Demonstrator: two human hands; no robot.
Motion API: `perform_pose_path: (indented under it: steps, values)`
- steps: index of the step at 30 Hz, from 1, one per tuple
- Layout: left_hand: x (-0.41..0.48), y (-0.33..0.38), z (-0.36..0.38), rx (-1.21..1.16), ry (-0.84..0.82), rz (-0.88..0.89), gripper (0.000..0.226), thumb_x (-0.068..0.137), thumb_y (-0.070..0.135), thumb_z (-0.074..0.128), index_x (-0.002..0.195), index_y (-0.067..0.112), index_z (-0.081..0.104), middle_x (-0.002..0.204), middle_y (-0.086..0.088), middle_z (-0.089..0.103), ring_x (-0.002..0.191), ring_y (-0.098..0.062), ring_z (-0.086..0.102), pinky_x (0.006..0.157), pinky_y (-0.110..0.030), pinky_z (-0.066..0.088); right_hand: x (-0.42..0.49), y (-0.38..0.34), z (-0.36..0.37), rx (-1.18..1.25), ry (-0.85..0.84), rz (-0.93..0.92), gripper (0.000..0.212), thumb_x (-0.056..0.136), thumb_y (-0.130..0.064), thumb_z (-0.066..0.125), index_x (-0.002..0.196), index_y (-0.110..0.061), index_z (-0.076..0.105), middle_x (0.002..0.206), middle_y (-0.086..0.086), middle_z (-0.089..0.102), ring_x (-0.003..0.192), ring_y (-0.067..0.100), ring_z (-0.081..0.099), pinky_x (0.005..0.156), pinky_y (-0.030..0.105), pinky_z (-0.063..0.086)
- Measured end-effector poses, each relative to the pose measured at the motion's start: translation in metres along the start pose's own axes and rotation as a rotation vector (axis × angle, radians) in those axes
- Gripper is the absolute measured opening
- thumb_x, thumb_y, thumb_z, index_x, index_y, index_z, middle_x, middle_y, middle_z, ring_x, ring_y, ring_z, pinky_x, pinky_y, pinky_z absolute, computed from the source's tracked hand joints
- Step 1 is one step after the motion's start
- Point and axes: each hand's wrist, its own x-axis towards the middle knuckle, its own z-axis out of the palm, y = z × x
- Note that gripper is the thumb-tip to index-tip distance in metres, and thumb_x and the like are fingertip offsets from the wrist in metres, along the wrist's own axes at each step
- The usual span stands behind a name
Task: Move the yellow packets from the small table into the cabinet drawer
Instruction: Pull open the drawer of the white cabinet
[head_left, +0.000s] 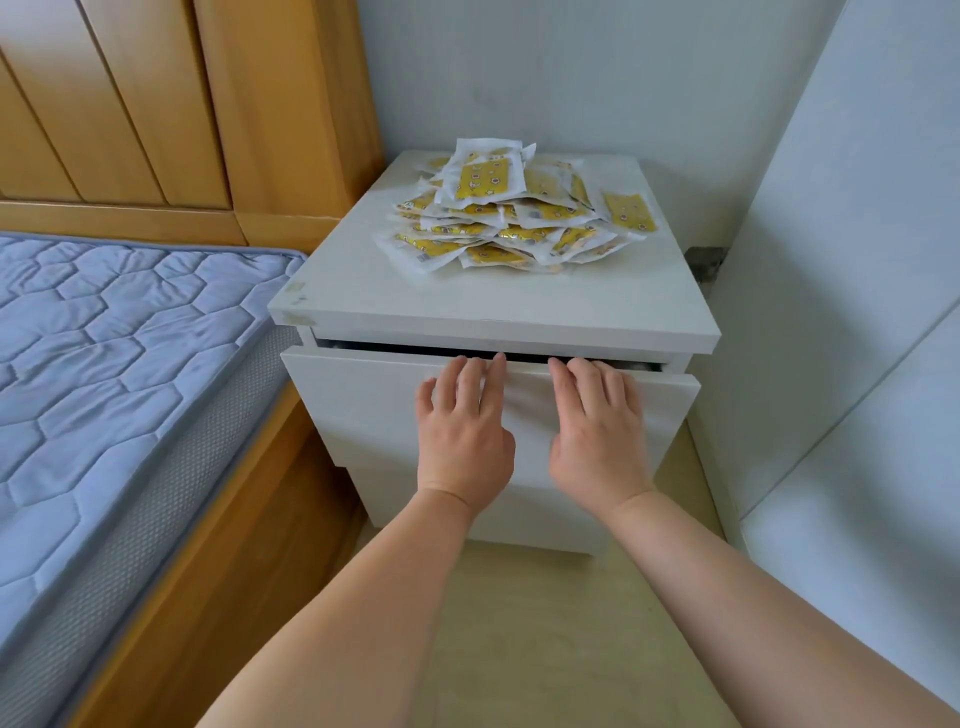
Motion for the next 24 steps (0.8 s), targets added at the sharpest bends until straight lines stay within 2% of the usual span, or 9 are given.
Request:
perform_pose_path:
  steps: [4, 7, 10, 12, 13, 15, 18, 21, 24]
  values:
    - [-0.012, -0.001, -0.018, 0.068, -0.046, 0.028, 0.070, 0.063, 0.013, 0.064, 0.130, 0.005, 0.047, 0.119, -0.010, 0.051, 0.112, -0.029, 0.042, 0.085, -0.046, 0.047, -0.006, -0.005, -0.018, 0.081, -0.093, 0.045, 0.062, 0.056, 0.003, 0.067, 0.117, -0.001, 0.058, 0.111, 0.014, 0.058, 0.106, 0.032, 0.049, 0.100, 0.041, 0.035]
    - [-0.035, 0.012, -0.037, 0.116, -0.110, -0.054, 0.068, 0.064, 0.014, 0.070, 0.129, 0.007, 0.048, 0.122, -0.012, 0.055, 0.115, -0.031, 0.045, 0.090, -0.048, 0.047, -0.021, -0.019, -0.045, 0.142, -0.197, 0.105, 0.057, 0.065, 0.000, 0.069, 0.120, -0.006, 0.057, 0.120, 0.012, 0.058, 0.118, 0.033, 0.051, 0.111, 0.046, 0.028]
    - [-0.062, 0.020, -0.067, 0.171, -0.192, -0.029, 0.054, 0.088, 0.020, 0.055, 0.139, 0.012, 0.040, 0.138, -0.009, 0.043, 0.129, -0.029, 0.037, 0.110, -0.050, 0.026, -0.037, -0.034, -0.081, 0.173, -0.294, 0.097, 0.046, 0.082, -0.009, 0.059, 0.128, -0.009, 0.051, 0.127, 0.007, 0.056, 0.122, 0.027, 0.046, 0.111, 0.038, 0.027]
    - [-0.077, 0.018, -0.087, 0.149, -0.209, 0.028, 0.045, 0.098, 0.024, 0.043, 0.142, 0.015, 0.035, 0.143, -0.005, 0.038, 0.135, -0.024, 0.031, 0.117, -0.045, 0.011, -0.047, -0.040, -0.106, 0.169, -0.376, 0.078, 0.043, 0.088, -0.013, 0.054, 0.130, -0.010, 0.047, 0.128, 0.006, 0.055, 0.120, 0.025, 0.046, 0.104, 0.033, 0.033]
    - [-0.084, 0.018, -0.099, 0.097, -0.212, 0.046, 0.042, 0.099, 0.026, 0.042, 0.139, 0.015, 0.038, 0.142, -0.004, 0.040, 0.135, -0.023, 0.032, 0.118, -0.041, 0.010, -0.052, -0.042, -0.118, 0.146, -0.421, 0.054, 0.042, 0.089, -0.014, 0.052, 0.130, -0.011, 0.046, 0.127, 0.005, 0.056, 0.118, 0.024, 0.047, 0.100, 0.032, 0.036]
    - [-0.100, 0.020, -0.120, -0.043, -0.222, 0.038, 0.035, 0.098, 0.031, 0.048, 0.129, 0.015, 0.047, 0.135, -0.001, 0.049, 0.129, -0.020, 0.040, 0.114, -0.033, 0.022, -0.063, -0.044, -0.137, 0.096, -0.503, -0.004, 0.037, 0.088, -0.017, 0.052, 0.124, -0.012, 0.047, 0.121, 0.004, 0.057, 0.111, 0.023, 0.049, 0.093, 0.031, 0.038]
    - [-0.119, 0.023, -0.142, -0.107, -0.244, -0.016, 0.026, 0.095, 0.038, 0.052, 0.111, 0.017, 0.050, 0.115, 0.001, 0.060, 0.109, -0.020, 0.053, 0.086, -0.031, 0.043, -0.079, -0.052, -0.156, 0.050, -0.577, -0.031, 0.031, 0.089, -0.019, 0.052, 0.119, -0.011, 0.048, 0.116, 0.006, 0.057, 0.107, 0.025, 0.051, 0.087, 0.032, 0.038]
    - [-0.131, 0.029, -0.156, 0.009, -0.345, -0.009, 0.035, 0.096, 0.042, 0.051, 0.122, 0.018, 0.050, 0.115, -0.001, 0.060, 0.107, -0.021, 0.055, 0.080, -0.032, 0.046, -0.093, -0.064, -0.168, -0.007, -0.583, -0.023, 0.025, 0.089, -0.015, 0.054, 0.113, -0.011, 0.050, 0.111, 0.007, 0.060, 0.102, 0.025, 0.054, 0.076, 0.030, 0.034]
    - [-0.139, 0.039, -0.165, 0.161, -0.448, 0.020, 0.040, 0.098, 0.044, 0.045, 0.127, 0.017, 0.049, 0.118, -0.005, 0.057, 0.109, -0.024, 0.055, 0.078, -0.032, 0.045, -0.107, -0.072, -0.178, -0.018, -0.590, -0.014, 0.024, 0.088, -0.012, 0.052, 0.112, -0.011, 0.049, 0.109, 0.007, 0.060, 0.101, 0.026, 0.055, 0.074, 0.030, 0.034]
